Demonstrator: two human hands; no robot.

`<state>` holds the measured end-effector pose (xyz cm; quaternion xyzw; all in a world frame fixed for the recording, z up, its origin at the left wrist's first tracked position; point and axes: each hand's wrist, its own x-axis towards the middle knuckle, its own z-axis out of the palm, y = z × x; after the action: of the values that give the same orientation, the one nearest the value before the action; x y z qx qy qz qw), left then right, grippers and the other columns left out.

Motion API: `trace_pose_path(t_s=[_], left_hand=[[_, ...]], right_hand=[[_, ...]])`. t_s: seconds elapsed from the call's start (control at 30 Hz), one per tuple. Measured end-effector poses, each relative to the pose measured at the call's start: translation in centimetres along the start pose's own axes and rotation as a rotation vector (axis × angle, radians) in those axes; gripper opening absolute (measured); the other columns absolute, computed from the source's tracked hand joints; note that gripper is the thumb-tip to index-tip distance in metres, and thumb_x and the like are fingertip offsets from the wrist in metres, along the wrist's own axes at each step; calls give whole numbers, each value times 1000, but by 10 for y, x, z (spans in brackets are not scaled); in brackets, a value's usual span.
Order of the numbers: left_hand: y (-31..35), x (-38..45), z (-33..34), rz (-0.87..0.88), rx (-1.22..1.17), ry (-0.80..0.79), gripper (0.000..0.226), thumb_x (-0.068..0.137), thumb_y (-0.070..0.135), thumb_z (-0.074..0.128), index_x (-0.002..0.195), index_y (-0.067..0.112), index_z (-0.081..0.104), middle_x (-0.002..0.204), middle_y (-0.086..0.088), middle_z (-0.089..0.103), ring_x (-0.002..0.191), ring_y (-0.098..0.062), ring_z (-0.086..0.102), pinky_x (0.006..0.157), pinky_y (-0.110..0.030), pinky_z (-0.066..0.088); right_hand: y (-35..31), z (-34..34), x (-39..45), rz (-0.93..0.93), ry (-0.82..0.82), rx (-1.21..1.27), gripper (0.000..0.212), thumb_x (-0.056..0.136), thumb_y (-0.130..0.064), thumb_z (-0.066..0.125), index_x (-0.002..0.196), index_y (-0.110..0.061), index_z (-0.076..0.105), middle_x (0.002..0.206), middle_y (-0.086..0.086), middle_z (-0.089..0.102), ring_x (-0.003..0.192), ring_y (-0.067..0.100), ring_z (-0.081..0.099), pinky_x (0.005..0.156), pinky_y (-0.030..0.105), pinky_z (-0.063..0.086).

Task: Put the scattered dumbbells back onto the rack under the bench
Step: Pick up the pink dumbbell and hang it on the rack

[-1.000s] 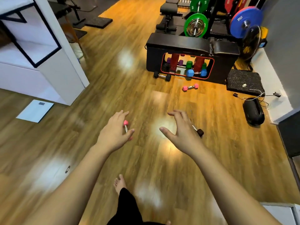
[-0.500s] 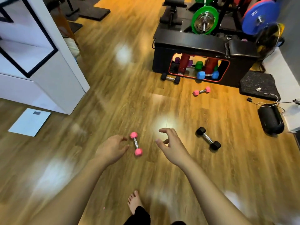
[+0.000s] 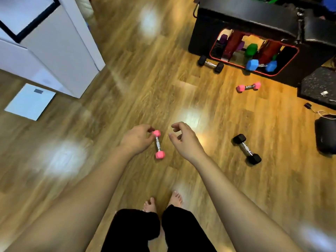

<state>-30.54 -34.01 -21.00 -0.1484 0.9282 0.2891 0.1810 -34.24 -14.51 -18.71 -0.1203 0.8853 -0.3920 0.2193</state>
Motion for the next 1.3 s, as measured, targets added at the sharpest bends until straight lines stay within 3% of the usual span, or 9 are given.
trace_pose_path(t_s=[0.17, 0.33, 0.57, 0.73, 0.87, 1.0, 1.17, 1.23, 1.3], left_hand=[[-55, 64, 56, 32, 66, 16, 35, 86, 47, 55, 111, 27, 66, 111, 1, 69, 106, -22, 65, 85, -39, 54], [-125, 145, 141, 162, 300, -32, 34, 93, 37, 57, 125, 27, 60, 123, 3, 64, 118, -20, 58, 90, -33, 50], [-224, 279, 294, 357, 576, -102, 34, 90, 25, 52, 123, 31, 59, 126, 8, 62, 116, -21, 56, 86, -33, 46], [-269, 362, 383, 487, 753, -120, 37, 94, 19, 46, 127, 31, 59, 133, 13, 58, 128, -17, 46, 88, -33, 40], [-286, 405, 421, 586, 962, -155, 36, 101, 22, 38, 132, 30, 56, 140, 14, 54, 134, -19, 38, 98, -34, 30], [-289, 422, 434, 643, 1079, -188, 38, 104, 27, 33, 135, 32, 53, 149, 18, 43, 146, -20, 20, 118, -52, 10], [-292, 431, 440, 696, 1140, -161, 36, 103, 28, 37, 137, 31, 49, 156, 12, 37, 153, -25, -8, 108, -63, -21], [-290, 435, 445, 695, 1160, -157, 30, 103, 25, 38, 129, 28, 52, 143, 8, 52, 154, -25, -4, 102, -65, -25], [-285, 438, 447, 692, 1154, -159, 26, 102, 24, 39, 120, 24, 57, 126, 7, 62, 152, -27, 12, 104, -67, -23]], right_hand=[[56, 58, 54, 5, -31, -23, 25, 96, -27, 61, 119, -18, 60, 110, -7, 55, 80, 5, 49, 78, 16, 43], [147, 155, 108, 155, -33, -61, 25, 94, -33, 60, 118, -24, 59, 112, -5, 60, 90, 15, 57, 86, 37, 51], [296, 308, 200, 336, 17, -140, 22, 91, -30, 61, 112, -24, 63, 112, 1, 67, 103, 25, 65, 87, 39, 54], [377, 386, 265, 412, -27, -304, 23, 89, -35, 58, 110, -25, 63, 113, 6, 69, 106, 32, 66, 82, 36, 50], [418, 419, 299, 429, -64, -416, 24, 90, -28, 60, 111, -18, 66, 119, 9, 69, 113, 30, 65, 81, 34, 44], [439, 434, 313, 475, -86, -412, 27, 90, -27, 62, 114, -16, 65, 120, 8, 69, 112, 30, 66, 84, 34, 46], [444, 442, 318, 492, -112, -385, 26, 90, -23, 60, 114, -16, 64, 120, 8, 69, 110, 30, 67, 88, 36, 52], [447, 440, 320, 485, -115, -388, 27, 92, -27, 60, 116, -16, 64, 121, 8, 68, 112, 31, 66, 89, 35, 50], [450, 440, 319, 487, -120, -380, 33, 93, -35, 62, 119, -15, 63, 123, 8, 67, 115, 31, 65, 91, 35, 49]])
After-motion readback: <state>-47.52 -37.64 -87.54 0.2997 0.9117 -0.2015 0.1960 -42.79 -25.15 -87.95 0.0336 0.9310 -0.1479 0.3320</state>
